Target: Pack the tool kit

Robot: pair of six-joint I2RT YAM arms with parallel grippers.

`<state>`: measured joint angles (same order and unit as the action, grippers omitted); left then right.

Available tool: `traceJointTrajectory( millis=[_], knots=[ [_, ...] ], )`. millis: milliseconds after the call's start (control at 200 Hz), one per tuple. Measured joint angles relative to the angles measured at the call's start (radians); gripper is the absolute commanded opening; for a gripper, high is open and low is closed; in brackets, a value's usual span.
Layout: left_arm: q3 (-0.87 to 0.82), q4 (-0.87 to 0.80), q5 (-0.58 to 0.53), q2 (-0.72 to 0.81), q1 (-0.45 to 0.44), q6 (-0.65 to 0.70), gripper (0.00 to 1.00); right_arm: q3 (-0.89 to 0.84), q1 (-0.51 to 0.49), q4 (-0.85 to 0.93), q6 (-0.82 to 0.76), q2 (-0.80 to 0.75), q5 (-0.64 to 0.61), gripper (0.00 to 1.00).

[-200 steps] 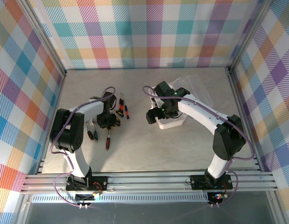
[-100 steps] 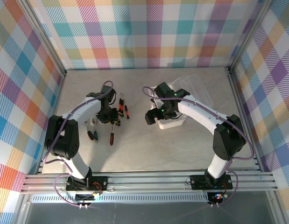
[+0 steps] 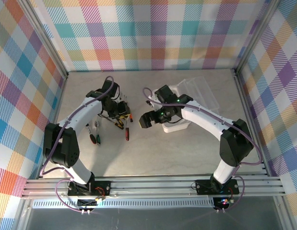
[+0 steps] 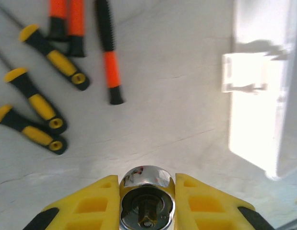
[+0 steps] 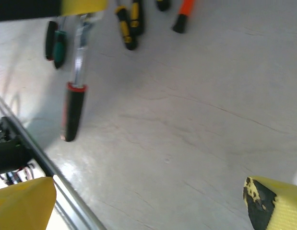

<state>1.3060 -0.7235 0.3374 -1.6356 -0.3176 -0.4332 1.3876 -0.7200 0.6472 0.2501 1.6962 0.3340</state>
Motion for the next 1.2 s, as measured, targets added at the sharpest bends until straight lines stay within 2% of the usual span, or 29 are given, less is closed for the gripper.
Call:
traceJointTrajectory(
  millis=[115, 260, 500, 575, 695, 765, 950, 1145, 1200],
  knots=[
    [0.021, 0.044, 0.031, 0.008, -0.016, -0.041, 0.0, -0.012, -0.029, -0.086, 0.036, 0.018, 0.05, 0.89],
    [0.03, 0.074, 0.046, 0.008, -0.028, -0.07, 0.0, -0.019, -0.051, -0.179, 0.077, 0.058, 0.097, 0.85],
    [0.03, 0.078, 0.047, 0.008, -0.04, -0.083, 0.0, 0.0, -0.078, -0.236, 0.11, 0.125, 0.108, 0.75],
    [0.03, 0.073, 0.041, 0.008, -0.042, -0.084, 0.0, 0.005, -0.085, -0.248, 0.118, 0.144, 0.106, 0.65],
    [0.03, 0.072, 0.034, 0.009, -0.04, -0.093, 0.0, 0.018, -0.086, -0.263, 0.14, 0.159, 0.101, 0.37],
    [0.03, 0.072, 0.033, 0.009, -0.04, -0.095, 0.0, 0.026, -0.087, -0.265, 0.151, 0.16, 0.096, 0.26],
    [0.03, 0.072, 0.036, 0.018, -0.04, -0.094, 0.0, 0.028, -0.088, -0.259, 0.157, 0.16, 0.075, 0.17],
    [0.029, 0.072, 0.036, 0.019, -0.04, -0.094, 0.0, 0.028, -0.088, -0.256, 0.16, 0.16, 0.067, 0.03],
    [0.029, 0.072, 0.036, 0.019, -0.04, -0.093, 0.19, 0.028, -0.088, -0.251, 0.159, 0.16, 0.064, 0.0]
  ],
)
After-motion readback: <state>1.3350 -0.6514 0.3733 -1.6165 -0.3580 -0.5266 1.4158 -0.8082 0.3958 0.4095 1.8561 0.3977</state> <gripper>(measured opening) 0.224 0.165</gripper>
